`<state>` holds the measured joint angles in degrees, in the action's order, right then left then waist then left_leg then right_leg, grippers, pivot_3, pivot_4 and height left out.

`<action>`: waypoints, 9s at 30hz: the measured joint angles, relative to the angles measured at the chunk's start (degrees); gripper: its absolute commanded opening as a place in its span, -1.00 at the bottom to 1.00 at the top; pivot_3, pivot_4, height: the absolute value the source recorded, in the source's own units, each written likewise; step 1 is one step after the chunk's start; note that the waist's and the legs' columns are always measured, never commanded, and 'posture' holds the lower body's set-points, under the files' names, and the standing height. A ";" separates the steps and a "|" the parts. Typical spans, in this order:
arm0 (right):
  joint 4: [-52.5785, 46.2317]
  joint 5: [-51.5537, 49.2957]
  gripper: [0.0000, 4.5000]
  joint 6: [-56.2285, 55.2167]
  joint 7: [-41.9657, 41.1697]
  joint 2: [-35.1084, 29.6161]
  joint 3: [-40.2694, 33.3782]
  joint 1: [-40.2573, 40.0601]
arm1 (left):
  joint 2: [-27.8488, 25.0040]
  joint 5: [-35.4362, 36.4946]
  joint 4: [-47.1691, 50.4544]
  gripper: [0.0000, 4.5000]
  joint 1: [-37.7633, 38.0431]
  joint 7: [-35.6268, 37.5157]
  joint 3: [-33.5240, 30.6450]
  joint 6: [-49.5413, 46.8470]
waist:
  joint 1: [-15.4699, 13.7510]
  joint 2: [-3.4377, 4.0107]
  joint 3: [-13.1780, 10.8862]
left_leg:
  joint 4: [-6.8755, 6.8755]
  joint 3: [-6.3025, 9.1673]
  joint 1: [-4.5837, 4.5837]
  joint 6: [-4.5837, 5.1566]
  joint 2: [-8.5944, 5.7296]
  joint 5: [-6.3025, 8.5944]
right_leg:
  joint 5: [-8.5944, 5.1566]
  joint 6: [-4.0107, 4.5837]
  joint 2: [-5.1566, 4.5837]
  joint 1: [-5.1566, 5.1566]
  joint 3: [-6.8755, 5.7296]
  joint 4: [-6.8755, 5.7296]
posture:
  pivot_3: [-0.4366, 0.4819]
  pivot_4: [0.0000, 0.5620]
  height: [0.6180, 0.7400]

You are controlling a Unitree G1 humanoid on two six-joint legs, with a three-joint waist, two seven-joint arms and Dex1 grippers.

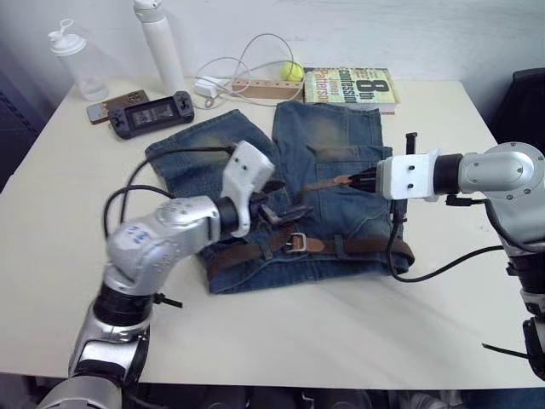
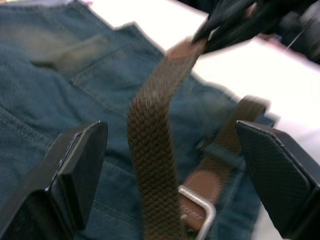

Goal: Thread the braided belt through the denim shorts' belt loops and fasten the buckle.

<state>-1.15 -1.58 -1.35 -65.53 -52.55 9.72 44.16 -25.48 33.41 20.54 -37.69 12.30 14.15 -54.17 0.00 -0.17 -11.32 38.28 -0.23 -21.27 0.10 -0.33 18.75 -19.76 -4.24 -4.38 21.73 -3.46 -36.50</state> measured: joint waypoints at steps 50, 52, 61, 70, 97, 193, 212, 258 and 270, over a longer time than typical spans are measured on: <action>-19.81 -6.58 0.98 24.91 5.25 0.65 -6.25 -18.45 | 2.19 -19.67 -7.15 -1.00 12.44 15.53 -11.10 10.52 | -1.08 -0.07 0.03 | 0.16 0.06 0.00 0.04 0.04 0.00 | 0.00 0.00 0.02 -0.06 -0.05 -0.16 | -0.05 -0.47 0.92; -22.69 -5.53 0.98 25.17 8.40 4.66 -2.84 -21.73 | -0.83 -20.57 -5.37 -1.00 13.13 16.68 -9.38 10.92 | -0.90 -0.06 0.03 | 0.12 0.05 0.04 0.02 0.03 -0.01 | 0.00 0.00 0.02 -0.05 -0.04 -0.18 | -0.05 -0.47 0.92; -23.08 2.58 0.98 19.87 15.15 8.51 3.60 -27.07 | -1.87 -21.32 -5.17 -1.00 14.38 17.28 -7.20 11.06 | -1.05 -0.01 0.01 | 0.20 0.03 0.03 0.04 -0.03 0.00 | 0.00 0.00 -0.02 -0.03 0.00 -0.27 | -0.05 -0.47 0.92; -20.40 8.57 0.98 14.14 22.53 12.49 4.01 -28.92 | -2.11 -21.54 -5.71 -1.00 14.14 17.33 -7.21 11.18 | -0.74 -0.01 0.01 | 0.24 0.02 0.04 0.04 -0.03 0.00 | 0.00 0.00 -0.02 -0.03 0.01 -0.33 | -0.05 -0.47 0.92; -17.37 3.46 -0.98 25.22 32.74 30.55 -2.06 -30.98 | -7.13 -17.23 0.05 -1.00 15.47 19.90 -8.61 -2.25 | 0.08 -0.02 0.01 | 0.34 0.01 0.05 0.05 -0.02 0.01 | -0.01 0.01 -0.01 -0.01 0.12 -0.52 | -0.05 -0.47 0.92; -25.48 -10.50 -0.98 42.73 45.63 37.33 -6.69 -31.16 | 7.82 -22.45 -5.30 -1.00 9.88 8.43 -1.80 -0.44 | 0.18 -0.04 0.03 | 0.36 -0.45 -0.21 0.06 -0.10 0.01 | -0.01 0.01 -0.01 0.74 0.66 -1.10 | -0.05 -0.47 0.92; -25.86 -5.24 -0.98 37.95 34.63 22.03 4.07 -28.10 | 9.99 -24.25 -8.00 -1.00 6.52 9.46 0.90 3.70 | 0.15 -0.08 0.05 | 0.41 -0.47 -0.21 0.07 -0.10 0.01 | -0.01 0.01 0.02 0.74 0.68 -1.07 | -0.05 -0.47 0.92; 5.78 5.97 -1.00 -7.99 12.28 5.41 2.72 -8.11 | -0.49 -16.21 -9.74 0.90 4.25 28.49 -5.12 7.01 | 0.28 -0.08 0.05 | 0.73 -0.46 -0.31 0.10 -0.05 0.03 | -0.02 0.02 0.02 0.74 0.60 -1.10 | -0.05 -0.47 0.92; 9.67 4.68 -1.00 -12.85 5.29 2.33 1.12 -0.40 | 11.47 -8.23 -9.50 0.96 -8.46 19.84 -11.12 -4.08 | -0.32 -0.11 0.03 | 0.86 -0.37 -0.54 0.19 -0.07 0.08 | 0.00 -0.01 -0.01 0.74 0.44 -1.01 | -0.05 -0.47 0.92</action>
<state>8.52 3.09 -14.20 -60.24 -50.22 10.83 43.76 -14.00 25.18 11.05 -46.16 32.14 3.02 -58.25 -0.32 -0.28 -11.29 39.14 -0.60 -21.81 0.29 -0.40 18.83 -19.76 -4.25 -4.40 22.47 -3.02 -37.51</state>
